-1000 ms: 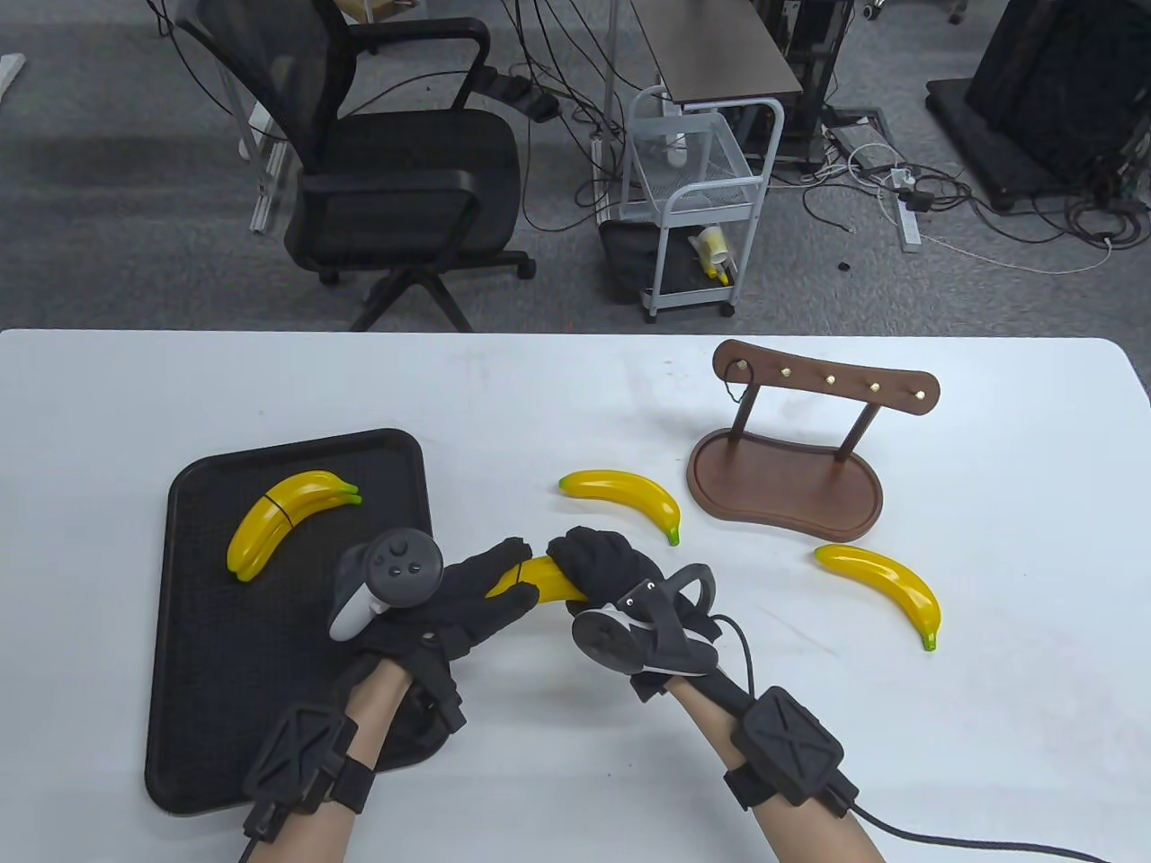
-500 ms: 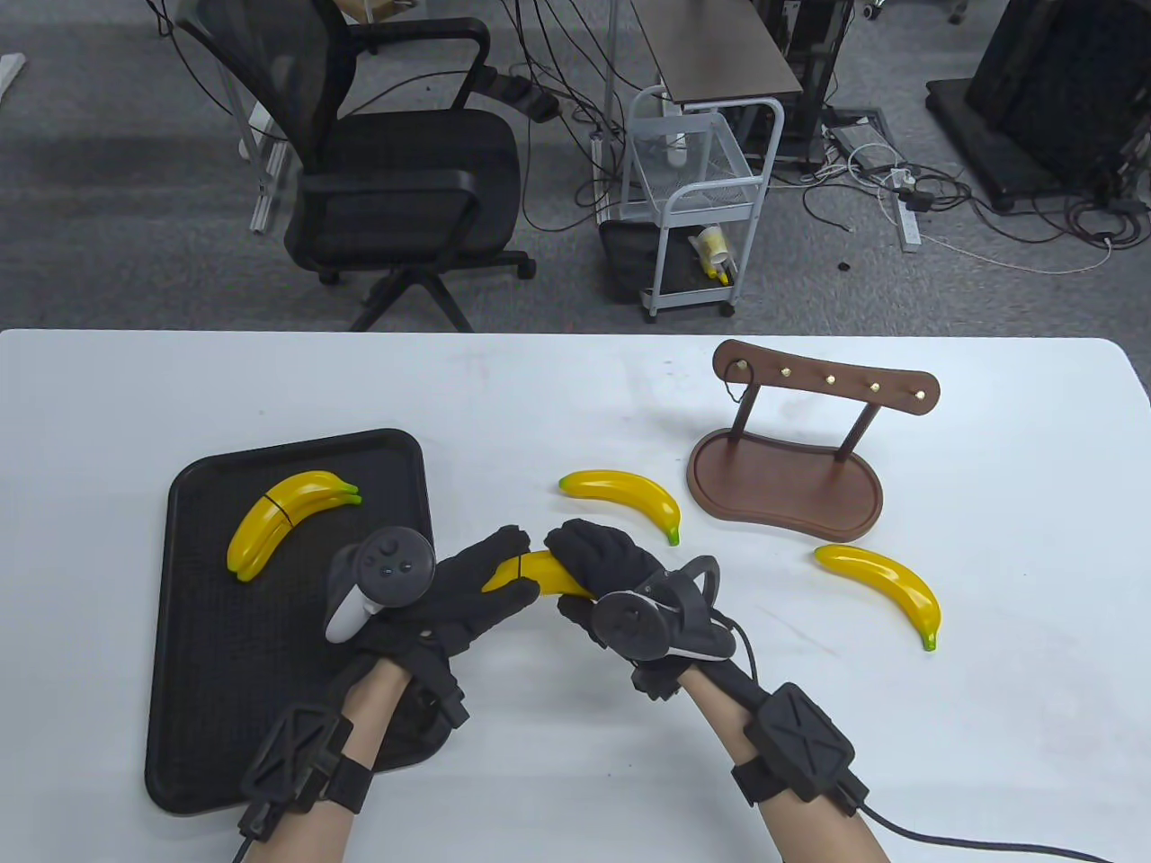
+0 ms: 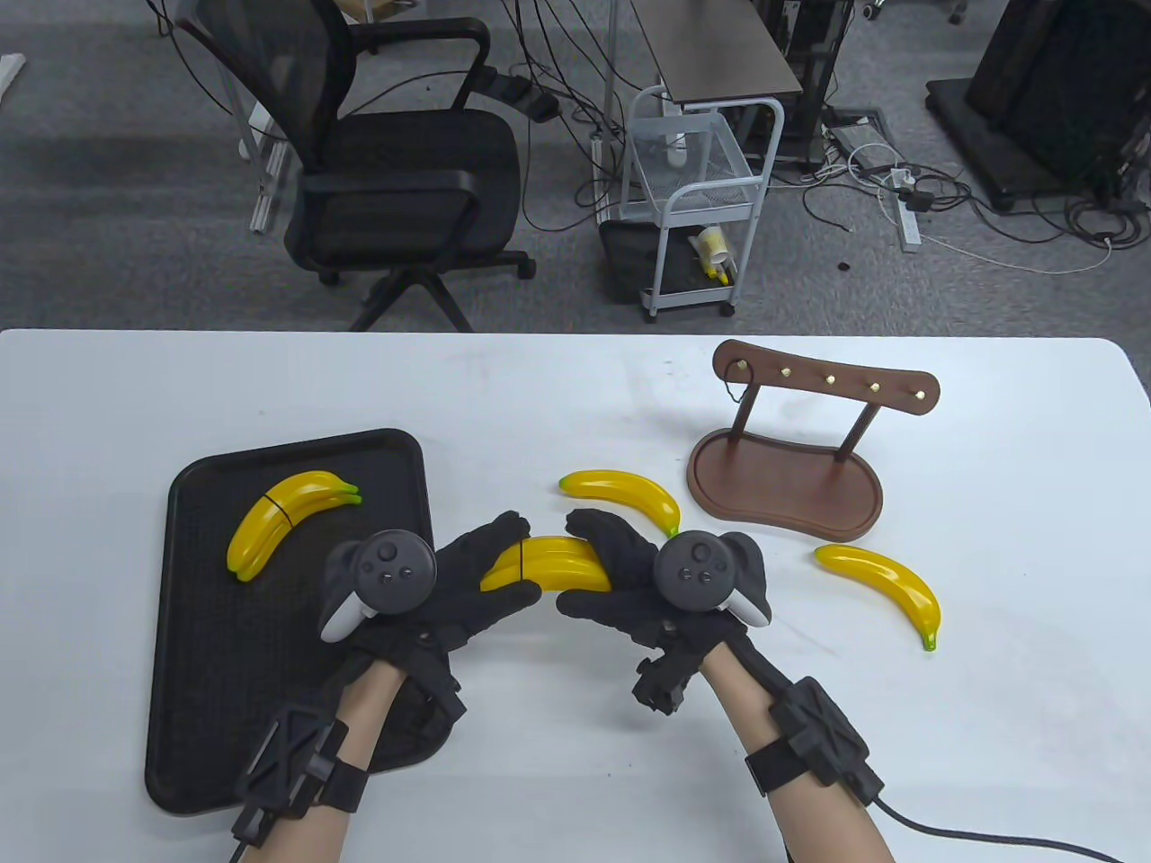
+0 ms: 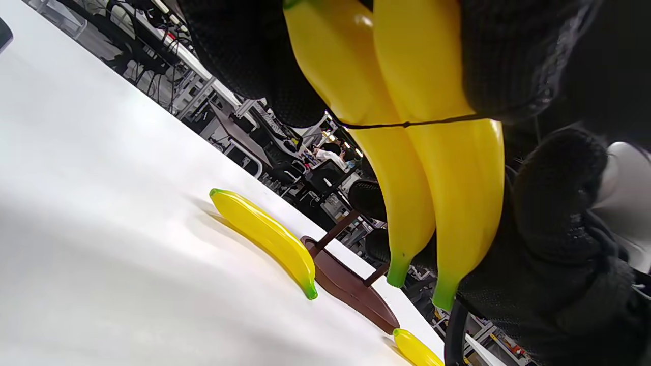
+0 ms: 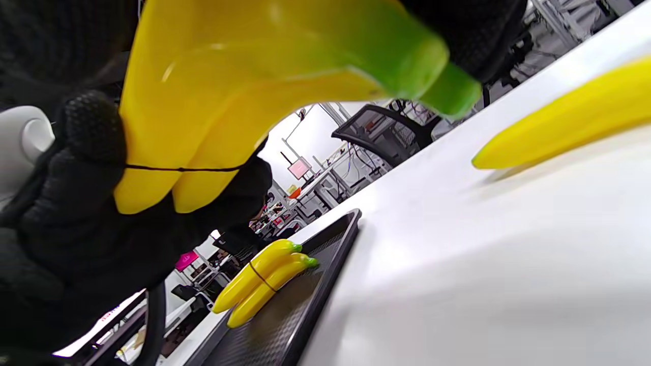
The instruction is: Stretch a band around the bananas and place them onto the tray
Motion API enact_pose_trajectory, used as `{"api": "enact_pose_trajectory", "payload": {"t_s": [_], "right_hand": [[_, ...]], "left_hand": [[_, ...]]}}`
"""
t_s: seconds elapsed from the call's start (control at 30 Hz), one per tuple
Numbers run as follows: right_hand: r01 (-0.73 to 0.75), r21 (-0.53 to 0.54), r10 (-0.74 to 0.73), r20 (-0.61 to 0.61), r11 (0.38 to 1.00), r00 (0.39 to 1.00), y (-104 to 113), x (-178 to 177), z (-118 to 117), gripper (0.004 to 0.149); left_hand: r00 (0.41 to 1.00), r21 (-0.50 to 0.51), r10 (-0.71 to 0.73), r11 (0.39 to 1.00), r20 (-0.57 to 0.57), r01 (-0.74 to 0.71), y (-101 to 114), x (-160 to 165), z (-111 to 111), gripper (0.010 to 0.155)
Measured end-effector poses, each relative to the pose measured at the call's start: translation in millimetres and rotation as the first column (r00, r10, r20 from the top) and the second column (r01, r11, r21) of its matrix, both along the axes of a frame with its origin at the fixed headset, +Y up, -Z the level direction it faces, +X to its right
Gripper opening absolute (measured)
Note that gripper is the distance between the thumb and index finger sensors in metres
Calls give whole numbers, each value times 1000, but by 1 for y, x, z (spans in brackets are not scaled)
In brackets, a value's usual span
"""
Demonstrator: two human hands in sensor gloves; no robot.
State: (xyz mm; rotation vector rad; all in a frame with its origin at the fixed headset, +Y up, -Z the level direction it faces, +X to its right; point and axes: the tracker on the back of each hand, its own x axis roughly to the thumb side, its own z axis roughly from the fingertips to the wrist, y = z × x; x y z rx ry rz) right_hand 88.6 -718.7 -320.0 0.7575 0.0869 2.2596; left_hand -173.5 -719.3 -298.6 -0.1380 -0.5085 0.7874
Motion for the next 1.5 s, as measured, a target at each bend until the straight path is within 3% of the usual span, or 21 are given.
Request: {"api": "enact_pose_trajectory", "payload": {"t_s": [0.47, 1.0, 1.23, 1.5], "right_hand": [[56, 31, -57, 44, 998, 997, -3, 0, 0, 85], [-72, 178, 68, 30, 981, 997, 4, -10, 9, 81], [-49, 146, 51, -13, 988, 999, 3, -14, 10, 83], [-84, 162, 85, 0, 983, 996, 2, -16, 11, 86]], "left_hand": [[1000, -5, -17, 1000, 15, 17, -2, 5, 1, 77], [991, -5, -122, 993, 52, 122, -4, 11, 1, 79], [996, -48, -43, 998, 84, 47, -6, 10, 0, 80], [995, -48, -61, 997, 75, 64, -7, 10, -1, 80]]}}
